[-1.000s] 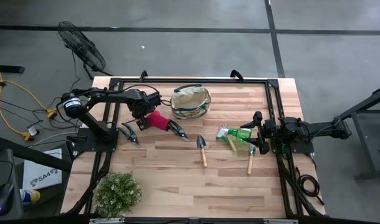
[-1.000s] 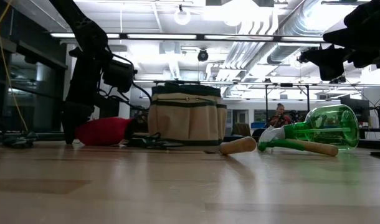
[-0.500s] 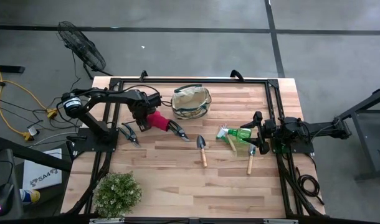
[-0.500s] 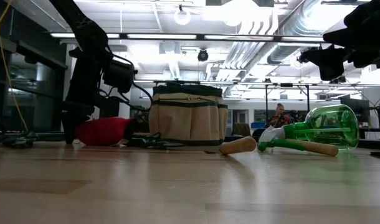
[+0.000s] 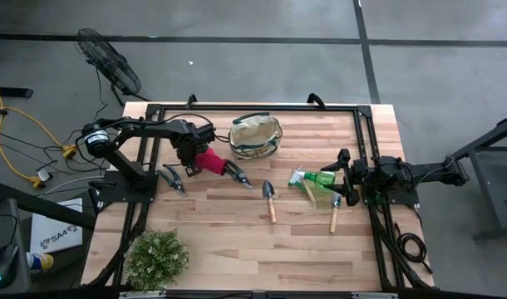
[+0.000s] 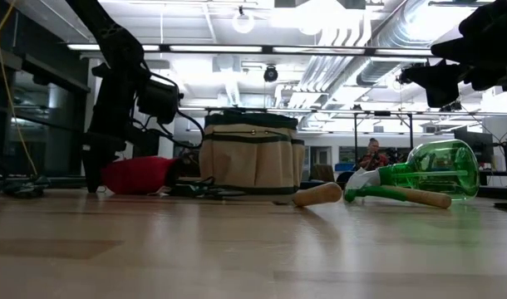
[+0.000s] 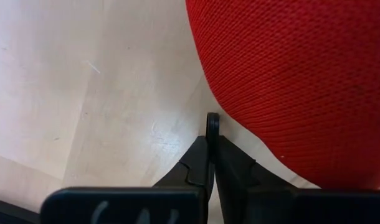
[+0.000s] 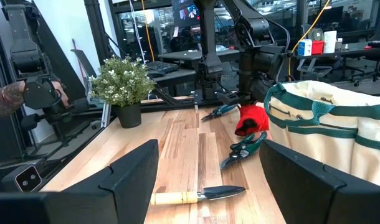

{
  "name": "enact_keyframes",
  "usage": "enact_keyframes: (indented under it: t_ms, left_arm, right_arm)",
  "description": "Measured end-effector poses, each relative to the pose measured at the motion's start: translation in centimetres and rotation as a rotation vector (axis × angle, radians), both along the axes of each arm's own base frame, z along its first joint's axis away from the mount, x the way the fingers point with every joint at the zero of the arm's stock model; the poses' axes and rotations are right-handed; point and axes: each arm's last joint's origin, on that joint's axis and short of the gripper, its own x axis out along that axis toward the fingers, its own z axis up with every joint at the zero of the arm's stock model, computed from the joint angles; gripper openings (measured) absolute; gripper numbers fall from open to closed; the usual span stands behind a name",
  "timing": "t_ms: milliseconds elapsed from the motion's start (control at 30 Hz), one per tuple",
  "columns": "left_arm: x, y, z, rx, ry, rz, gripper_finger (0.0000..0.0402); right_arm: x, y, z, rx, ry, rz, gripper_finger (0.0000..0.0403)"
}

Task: Pick & Place Garden tools in Gardening bag
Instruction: Put the left green shear scissors into the gardening bag

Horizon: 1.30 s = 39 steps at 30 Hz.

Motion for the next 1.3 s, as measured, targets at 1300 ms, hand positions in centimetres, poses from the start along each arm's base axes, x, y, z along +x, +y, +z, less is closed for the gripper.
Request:
enact_keyframes:
  t_ms: [1300]
  left_arm:
    - [-0.1, 0.6, 4.8, 0.160, 0.115, 0.052, 0.0000]
  right_arm:
    - [0.0, 0.0, 0.0, 0.000, 0.000, 0.000, 0.0271]
